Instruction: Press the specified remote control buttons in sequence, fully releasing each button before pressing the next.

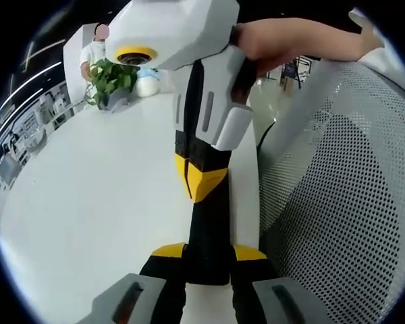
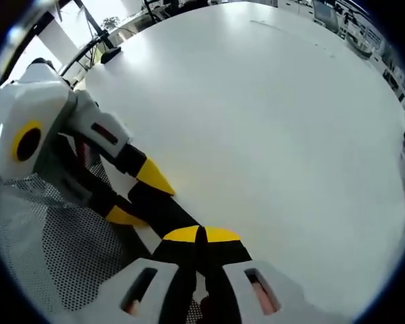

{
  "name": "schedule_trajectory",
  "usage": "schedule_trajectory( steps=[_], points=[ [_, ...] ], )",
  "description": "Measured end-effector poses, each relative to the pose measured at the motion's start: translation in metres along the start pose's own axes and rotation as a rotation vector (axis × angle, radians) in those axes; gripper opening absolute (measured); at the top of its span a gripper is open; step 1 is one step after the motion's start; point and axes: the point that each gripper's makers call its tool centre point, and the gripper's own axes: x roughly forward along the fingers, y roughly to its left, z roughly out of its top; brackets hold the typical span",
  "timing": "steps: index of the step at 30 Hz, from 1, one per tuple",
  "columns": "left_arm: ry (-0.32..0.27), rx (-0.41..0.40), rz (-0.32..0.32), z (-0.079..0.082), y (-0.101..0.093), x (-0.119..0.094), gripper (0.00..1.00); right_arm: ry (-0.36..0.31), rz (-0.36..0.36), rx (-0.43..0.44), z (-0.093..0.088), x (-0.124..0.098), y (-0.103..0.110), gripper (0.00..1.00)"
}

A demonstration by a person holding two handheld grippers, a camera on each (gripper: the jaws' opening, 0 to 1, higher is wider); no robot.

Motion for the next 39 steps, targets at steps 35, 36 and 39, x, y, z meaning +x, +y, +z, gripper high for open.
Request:
schedule_trajectory(
  steps=[35,36,39],
  points=[
    [0.006,-0.001,-0.001,0.003,-0.001,0.000,0.24,0.023,0.042,-0.023,-0.010,-0.007,0.008,0.00],
    [0.008,0.000,-0.001,0.002,-0.001,0.000,0.24,0.025,0.045,-0.017,-0.011,-0.007,0.009,0.00],
    [0.012,0.000,-0.001,0.002,-0.001,0.000,0.24,0.027,0.049,-0.021,-0.012,-0.008,0.010,0.00]
  ],
)
